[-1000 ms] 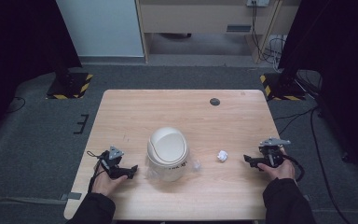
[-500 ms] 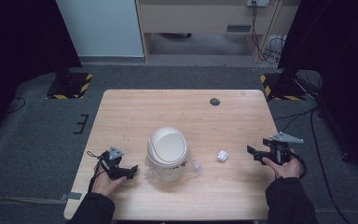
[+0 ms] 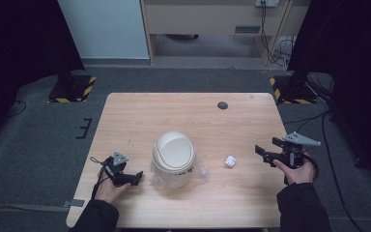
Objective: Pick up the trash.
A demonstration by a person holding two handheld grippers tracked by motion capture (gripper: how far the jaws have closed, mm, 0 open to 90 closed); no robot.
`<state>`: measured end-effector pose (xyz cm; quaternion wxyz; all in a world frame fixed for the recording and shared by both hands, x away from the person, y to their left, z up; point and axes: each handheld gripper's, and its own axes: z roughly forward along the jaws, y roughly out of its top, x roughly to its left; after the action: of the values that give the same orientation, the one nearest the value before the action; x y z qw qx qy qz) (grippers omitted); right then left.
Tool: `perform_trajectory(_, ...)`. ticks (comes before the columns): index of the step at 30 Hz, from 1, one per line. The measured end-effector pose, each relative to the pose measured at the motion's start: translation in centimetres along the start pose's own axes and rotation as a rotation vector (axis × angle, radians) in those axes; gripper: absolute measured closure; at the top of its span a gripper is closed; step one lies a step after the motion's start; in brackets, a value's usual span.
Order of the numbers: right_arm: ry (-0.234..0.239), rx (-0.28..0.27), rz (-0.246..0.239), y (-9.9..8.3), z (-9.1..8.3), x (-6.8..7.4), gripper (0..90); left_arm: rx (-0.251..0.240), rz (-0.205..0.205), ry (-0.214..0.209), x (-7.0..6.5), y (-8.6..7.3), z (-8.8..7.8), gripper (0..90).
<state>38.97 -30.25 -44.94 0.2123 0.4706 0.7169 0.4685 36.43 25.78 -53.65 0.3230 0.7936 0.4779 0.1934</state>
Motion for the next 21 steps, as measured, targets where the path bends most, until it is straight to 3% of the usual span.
perform_trajectory(13,0.047,-0.069,-0.066,3.0,-1.2,3.4,15.8,0.000,0.000,0.002,0.0,0.0,0.0,0.0)
perform_trajectory(21,0.081,-0.122,-0.084,4.9,-2.3,4.8,15.9,0.000,-0.001,0.003,-0.1,0.0,0.0,0.0)
